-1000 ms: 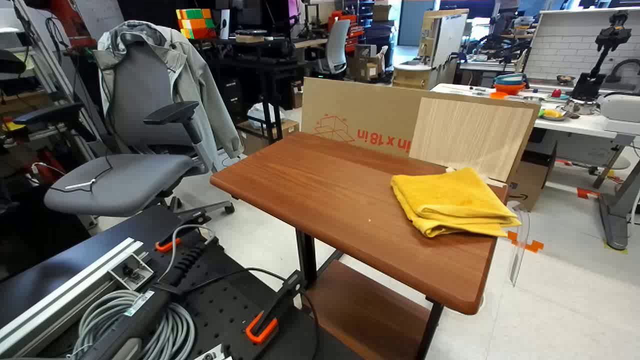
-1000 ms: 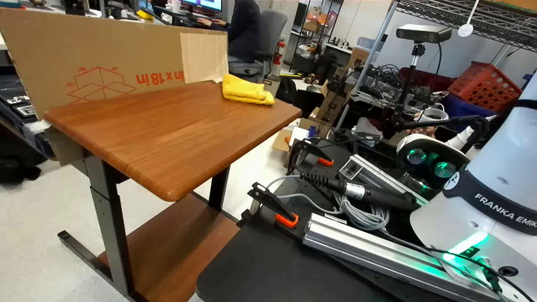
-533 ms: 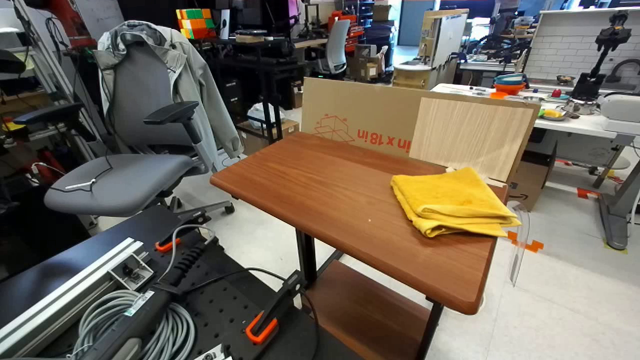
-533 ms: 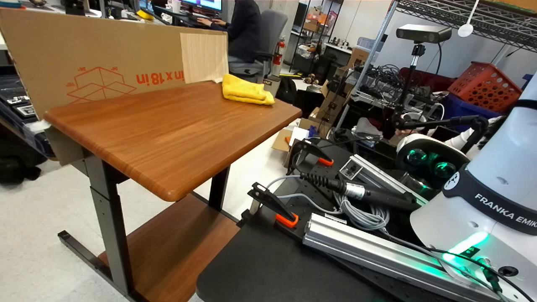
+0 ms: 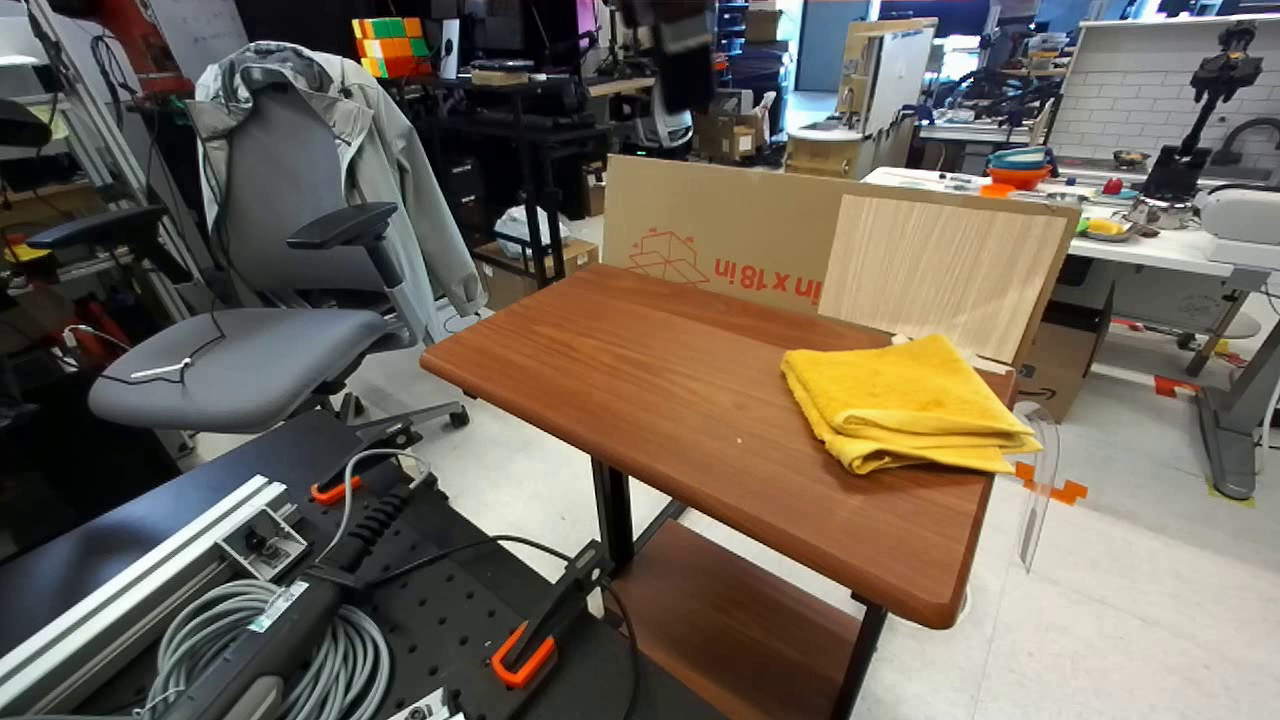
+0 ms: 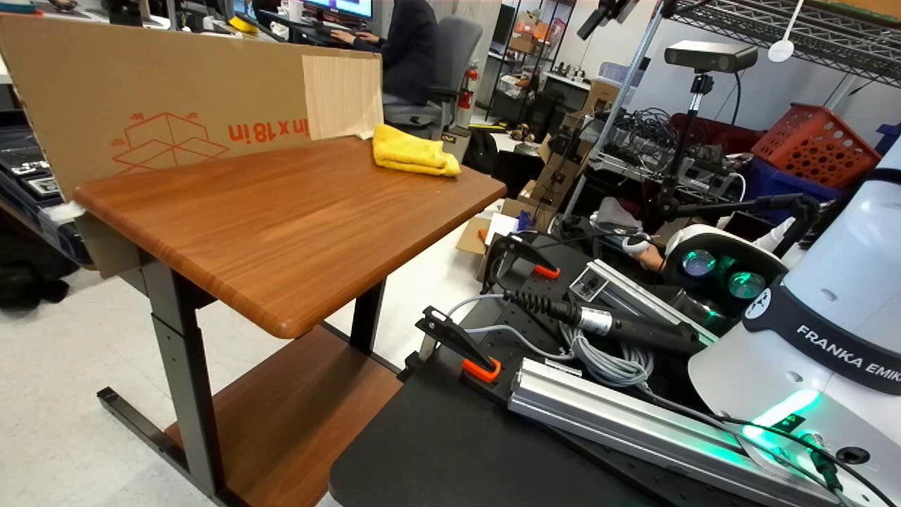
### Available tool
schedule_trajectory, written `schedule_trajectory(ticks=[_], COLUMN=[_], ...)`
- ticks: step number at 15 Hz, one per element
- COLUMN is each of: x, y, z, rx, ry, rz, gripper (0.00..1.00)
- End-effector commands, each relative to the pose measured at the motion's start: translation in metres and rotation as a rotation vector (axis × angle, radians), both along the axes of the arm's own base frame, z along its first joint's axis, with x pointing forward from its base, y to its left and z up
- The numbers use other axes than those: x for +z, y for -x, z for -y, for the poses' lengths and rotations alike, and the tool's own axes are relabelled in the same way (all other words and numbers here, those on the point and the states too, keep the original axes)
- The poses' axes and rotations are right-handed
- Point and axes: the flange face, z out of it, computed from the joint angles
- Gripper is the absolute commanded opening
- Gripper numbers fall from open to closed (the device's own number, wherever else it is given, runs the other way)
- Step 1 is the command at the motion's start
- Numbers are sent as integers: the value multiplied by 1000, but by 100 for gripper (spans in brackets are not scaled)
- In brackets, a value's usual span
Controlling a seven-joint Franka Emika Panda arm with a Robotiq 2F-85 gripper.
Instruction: Wipe the table with the towel
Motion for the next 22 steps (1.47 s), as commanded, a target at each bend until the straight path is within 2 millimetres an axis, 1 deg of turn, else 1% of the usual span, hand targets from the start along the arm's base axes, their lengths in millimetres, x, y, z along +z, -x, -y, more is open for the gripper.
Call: schedule_trajectory(ticks=[1,2,3,4,5,6,8,9,11,14,16,18,19,22], x=[-32,-40,-28,-37,-43,-46,-47,-46,-53,-71,-84,-102,-113,-149], y=[-32,-40,-16,-21,-27,-32,-37,-41,-71,-131,-163,-194,-209,-243], z=[77,93,61,77,86,91,93,85,75,70,75,87,96,116], rx=[-203,-253,-166,-202,-220,-228,-233,-236,-315,-454,-559,-661,-711,-823], ry=[-36,-62,-38,-49,-50,-50,-50,-66,-98,-138,-135,-119,-109,-97], rz=[-1,-10,-1,-15,-27,-34,-36,-23,-19,-34,-59,-90,-101,-152], gripper=[100,100,100,100,100,100,100,100,100,100,100,100,100,100])
